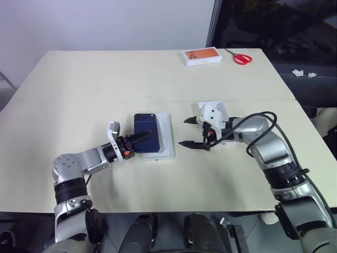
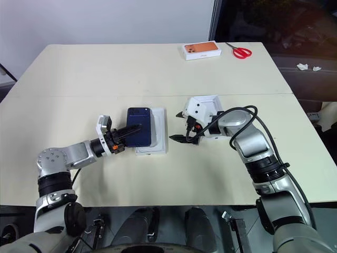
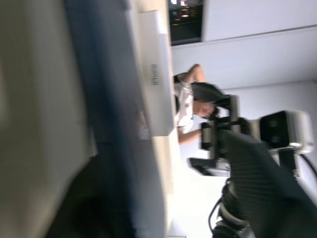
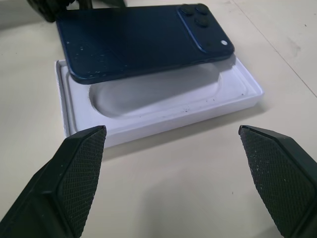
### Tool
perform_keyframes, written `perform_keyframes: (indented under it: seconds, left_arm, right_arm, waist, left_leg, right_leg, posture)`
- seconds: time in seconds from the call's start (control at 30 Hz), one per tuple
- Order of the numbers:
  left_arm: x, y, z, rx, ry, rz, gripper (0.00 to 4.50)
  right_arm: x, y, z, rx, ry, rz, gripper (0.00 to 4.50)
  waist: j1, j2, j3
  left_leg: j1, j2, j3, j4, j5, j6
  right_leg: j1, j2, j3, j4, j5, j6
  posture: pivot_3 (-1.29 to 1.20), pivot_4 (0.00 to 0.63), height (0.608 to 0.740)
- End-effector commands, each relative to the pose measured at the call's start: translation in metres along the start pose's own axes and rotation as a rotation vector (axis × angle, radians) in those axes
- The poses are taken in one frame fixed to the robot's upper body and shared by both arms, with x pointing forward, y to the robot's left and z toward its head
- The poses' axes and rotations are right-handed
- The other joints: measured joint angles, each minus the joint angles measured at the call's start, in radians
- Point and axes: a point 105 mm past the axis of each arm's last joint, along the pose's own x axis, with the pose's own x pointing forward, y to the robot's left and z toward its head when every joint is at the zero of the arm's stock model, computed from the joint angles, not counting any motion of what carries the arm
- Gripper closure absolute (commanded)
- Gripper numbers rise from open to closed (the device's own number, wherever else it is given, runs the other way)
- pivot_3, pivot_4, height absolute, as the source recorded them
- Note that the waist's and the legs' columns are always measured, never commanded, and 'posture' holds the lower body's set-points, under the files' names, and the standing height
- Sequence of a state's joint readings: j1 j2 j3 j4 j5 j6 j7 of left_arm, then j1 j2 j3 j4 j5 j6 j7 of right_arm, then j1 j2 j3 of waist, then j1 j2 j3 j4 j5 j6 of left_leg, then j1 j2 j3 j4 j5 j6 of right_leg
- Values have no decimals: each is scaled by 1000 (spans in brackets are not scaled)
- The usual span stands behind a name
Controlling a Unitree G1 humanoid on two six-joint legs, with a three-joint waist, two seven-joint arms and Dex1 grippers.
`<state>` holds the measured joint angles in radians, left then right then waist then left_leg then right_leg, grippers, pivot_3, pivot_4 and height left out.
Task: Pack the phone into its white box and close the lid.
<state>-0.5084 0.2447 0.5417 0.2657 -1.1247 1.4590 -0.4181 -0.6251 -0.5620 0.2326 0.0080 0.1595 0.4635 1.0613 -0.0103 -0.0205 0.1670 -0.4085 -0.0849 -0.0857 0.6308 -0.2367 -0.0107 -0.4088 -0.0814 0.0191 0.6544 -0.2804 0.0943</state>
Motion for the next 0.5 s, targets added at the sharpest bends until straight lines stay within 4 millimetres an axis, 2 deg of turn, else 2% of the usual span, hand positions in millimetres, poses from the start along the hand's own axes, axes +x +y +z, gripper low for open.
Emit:
perform_keyframes:
  seconds: [0.03,0.2,0.5]
  left_arm:
    - [2,-5,-2,32,26,-1,39]
    - [3,-10,-8,56,71,-7,39]
    - [1,-23,-10,215,121,20,39]
  right_arm:
    - [2,-1,9,-36,-26,-5,0]
    - [5,1,9,-37,-28,-3,0]
    - [12,2,11,-45,-37,5,0]
  waist:
    - [0,0,0]
    - [-1,0,0]
    - [-2,0,0]
  left_leg:
    - [0,0,0,0,0,0]
    - [0,0,0,0,1,-1]
    - [0,0,0,0,3,-5]
  right_leg:
    - [0,0,0,0,0,0]
    - [0,0,0,0,0,0]
    - [0,0,1,0,0,0]
  posture:
    - [0,150,740]
    - [0,150,740]
    - [0,150,740]
